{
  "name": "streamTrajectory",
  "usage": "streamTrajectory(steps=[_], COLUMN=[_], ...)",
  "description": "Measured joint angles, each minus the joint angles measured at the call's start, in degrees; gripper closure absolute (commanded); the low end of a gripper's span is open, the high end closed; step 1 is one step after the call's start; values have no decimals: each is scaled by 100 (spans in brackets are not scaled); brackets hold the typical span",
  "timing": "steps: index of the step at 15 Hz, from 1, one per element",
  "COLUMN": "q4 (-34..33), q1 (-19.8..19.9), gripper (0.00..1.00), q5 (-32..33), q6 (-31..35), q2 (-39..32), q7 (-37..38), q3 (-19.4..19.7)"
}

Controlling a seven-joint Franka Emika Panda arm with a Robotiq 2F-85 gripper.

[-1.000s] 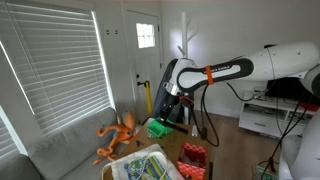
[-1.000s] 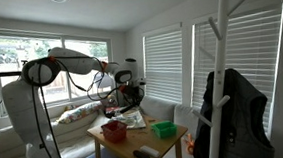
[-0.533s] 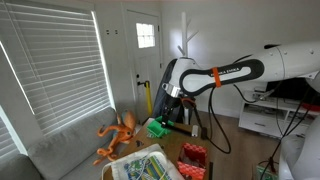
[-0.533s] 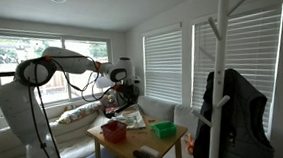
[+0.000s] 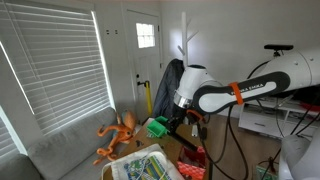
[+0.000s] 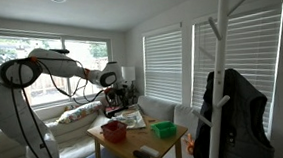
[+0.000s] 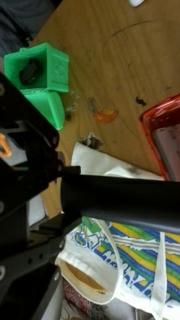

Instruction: Move the remote control from the green box to the basket

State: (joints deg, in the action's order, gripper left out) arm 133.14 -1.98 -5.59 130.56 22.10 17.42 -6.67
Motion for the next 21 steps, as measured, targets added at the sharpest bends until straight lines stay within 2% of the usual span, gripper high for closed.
streamTrajectory(steps=[3,4,6,7,12,17,21], q4=[648,825,1068,1132,1081,690,331], q1=[265,400,725,830,879,884,794], gripper=[83,58,58,83,83,83,83], q5=[555,743,1053,1095,1171,1499,1529], q6=[-261,-396,-498,-502,-454,-201,-187], q2=[561,752,1049,1129,1047,480,-22], q7=[872,1055,1247,1248,1256,1467,1487], q3=[-192,-213,-210,-205,-303,-588,-691])
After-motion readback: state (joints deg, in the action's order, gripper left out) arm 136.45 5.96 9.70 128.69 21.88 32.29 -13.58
